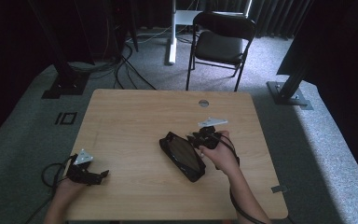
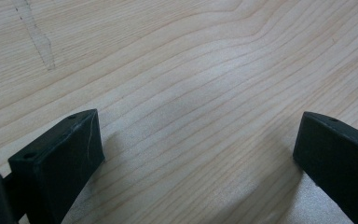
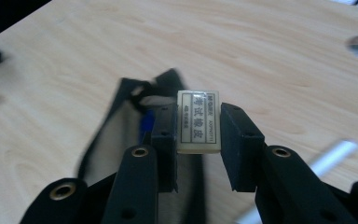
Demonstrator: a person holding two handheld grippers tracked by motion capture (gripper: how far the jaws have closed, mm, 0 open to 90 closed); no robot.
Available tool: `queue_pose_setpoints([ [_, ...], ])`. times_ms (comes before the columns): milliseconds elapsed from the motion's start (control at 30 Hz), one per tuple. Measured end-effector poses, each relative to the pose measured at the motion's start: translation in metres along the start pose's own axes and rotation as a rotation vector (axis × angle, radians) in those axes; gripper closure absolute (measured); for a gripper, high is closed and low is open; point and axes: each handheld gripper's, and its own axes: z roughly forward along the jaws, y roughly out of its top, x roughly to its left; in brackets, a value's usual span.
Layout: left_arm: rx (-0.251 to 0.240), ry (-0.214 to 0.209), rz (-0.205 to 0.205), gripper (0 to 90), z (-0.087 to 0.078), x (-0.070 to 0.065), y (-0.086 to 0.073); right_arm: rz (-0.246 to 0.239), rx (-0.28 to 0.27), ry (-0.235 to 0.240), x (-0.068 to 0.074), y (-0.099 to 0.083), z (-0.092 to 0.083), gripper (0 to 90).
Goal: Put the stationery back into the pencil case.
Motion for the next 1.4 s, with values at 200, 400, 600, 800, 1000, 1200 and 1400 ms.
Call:
queue_pose_setpoints([
  [200, -0.001, 0.0, -0.001, 1.6, 0.0, 0.0, 0.0, -0.033, 0.037, 0.041, 0.019, -0.001, 0.017, 68.2],
  [400, 0.001, 0.0, 0.001, 1.6, 0.0, 0.0, 0.0, -0.065, 0.087, 0.06, 0.033, -0.002, 0.032, 68.2],
  [600, 0.0, -0.001, -0.001, 1.6, 0.0, 0.0, 0.0, -0.088, 0.148, 0.041, 0.038, -0.004, 0.05, 68.2],
  [800, 0.0, -0.001, 0.0, 1.6, 0.0, 0.0, 0.0, -0.09, 0.192, 0.023, 0.038, -0.006, 0.066, 68.2],
  [1000, 0.0, 0.0, -0.001, 1.6, 0.0, 0.0, 0.0, -0.099, 0.224, 0.001, 0.04, -0.007, 0.077, 68.1],
  [1200, 0.001, -0.001, 0.0, 1.6, 0.0, 0.0, 0.0, -0.107, 0.239, -0.002, 0.04, -0.007, 0.08, 66.1],
  [1400, 0.0, -0.001, -0.001, 1.6, 0.0, 0.0, 0.0, -0.083, 0.197, 0.007, 0.038, -0.004, 0.068, 61.3],
])
